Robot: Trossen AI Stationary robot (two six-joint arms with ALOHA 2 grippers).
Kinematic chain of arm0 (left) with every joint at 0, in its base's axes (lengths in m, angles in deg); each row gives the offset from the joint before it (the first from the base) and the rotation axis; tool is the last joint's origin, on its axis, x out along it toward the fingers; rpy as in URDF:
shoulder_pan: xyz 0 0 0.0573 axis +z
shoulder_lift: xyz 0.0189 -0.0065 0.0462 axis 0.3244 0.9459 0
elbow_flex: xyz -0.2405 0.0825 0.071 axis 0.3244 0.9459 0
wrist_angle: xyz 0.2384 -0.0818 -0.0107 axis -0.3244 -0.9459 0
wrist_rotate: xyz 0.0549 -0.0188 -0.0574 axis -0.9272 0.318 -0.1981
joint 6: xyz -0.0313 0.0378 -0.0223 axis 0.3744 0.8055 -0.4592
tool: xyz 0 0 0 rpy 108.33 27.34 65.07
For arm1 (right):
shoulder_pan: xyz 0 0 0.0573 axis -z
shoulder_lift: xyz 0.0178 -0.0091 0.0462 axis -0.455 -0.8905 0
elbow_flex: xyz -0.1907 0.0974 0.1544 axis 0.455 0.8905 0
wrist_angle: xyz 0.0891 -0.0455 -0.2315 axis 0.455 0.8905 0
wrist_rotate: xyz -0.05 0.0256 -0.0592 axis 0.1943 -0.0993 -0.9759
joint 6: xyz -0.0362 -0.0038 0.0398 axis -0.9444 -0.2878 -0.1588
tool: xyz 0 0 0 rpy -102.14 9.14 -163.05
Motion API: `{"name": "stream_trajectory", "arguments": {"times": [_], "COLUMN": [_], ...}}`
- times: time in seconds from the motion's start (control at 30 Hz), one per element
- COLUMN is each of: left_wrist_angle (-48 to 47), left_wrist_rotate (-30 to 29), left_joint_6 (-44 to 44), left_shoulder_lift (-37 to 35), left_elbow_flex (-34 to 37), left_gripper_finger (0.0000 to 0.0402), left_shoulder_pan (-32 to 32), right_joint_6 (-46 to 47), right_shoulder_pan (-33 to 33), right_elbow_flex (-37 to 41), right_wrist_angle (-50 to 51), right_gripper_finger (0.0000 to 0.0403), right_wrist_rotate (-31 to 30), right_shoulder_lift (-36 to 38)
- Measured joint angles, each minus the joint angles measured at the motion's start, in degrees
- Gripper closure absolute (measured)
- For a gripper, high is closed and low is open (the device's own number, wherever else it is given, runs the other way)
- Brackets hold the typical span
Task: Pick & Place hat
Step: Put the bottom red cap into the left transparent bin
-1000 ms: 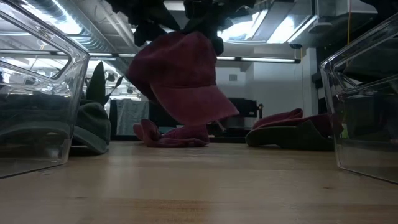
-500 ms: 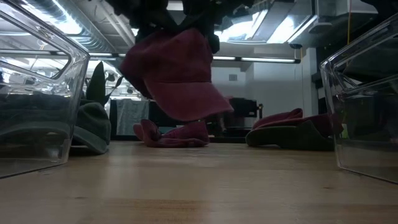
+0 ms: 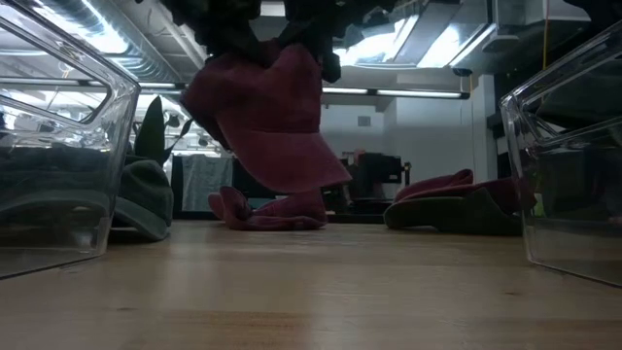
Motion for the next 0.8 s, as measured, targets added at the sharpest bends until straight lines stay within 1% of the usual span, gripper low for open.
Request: {"name": "stream_trajectory", "arguments": {"times": [0.13, 0.33, 0.47, 0.6, 0.7, 0.8], "left_wrist_angle": [-1.1, -5.2, -6.5, -5.8, -4.2, -0.8], "left_wrist_rotate": [1.9, 4.2, 10.3, 15.9, 17.7, 20.8], "left_joint_6": [0.7, 2.7, 4.5, 4.6, 4.6, 4.7], "left_shoulder_lift": [-0.6, -2.0, -2.9, -4.7, -7.0, -9.9], "left_elbow_flex": [0.0, 0.0, 0.0, 0.0, 0.0, 0.0], "left_gripper_finger": [0.0396, 0.0397, 0.0397, 0.0398, 0.0398, 0.0398], "left_shoulder_pan": [0.0, 0.0, 0.0, 0.0, 0.0, 0.0], "right_joint_6": [-2.7, -6.3, -7.2, -9.0, -10.1, -11.4], "right_shoulder_pan": [0.2, 1.5, 2.5, 3.2, 3.7, 4.3], "right_elbow_flex": [0.0, 0.0, 0.0, 0.0, 0.0, 0.0], "right_wrist_angle": [3.8, 11.9, 13.6, 14.1, 14.5, 15.4], "right_gripper_finger": [0.0351, 0.0296, 0.0268, 0.0257, 0.0256, 0.0256], "right_wrist_rotate": [3.0, 3.6, 4.7, 4.6, 4.6, 4.5], "right_shoulder_lift": [0.0, 0.7, 2.9, 5.6, 7.5, 8.8]}}
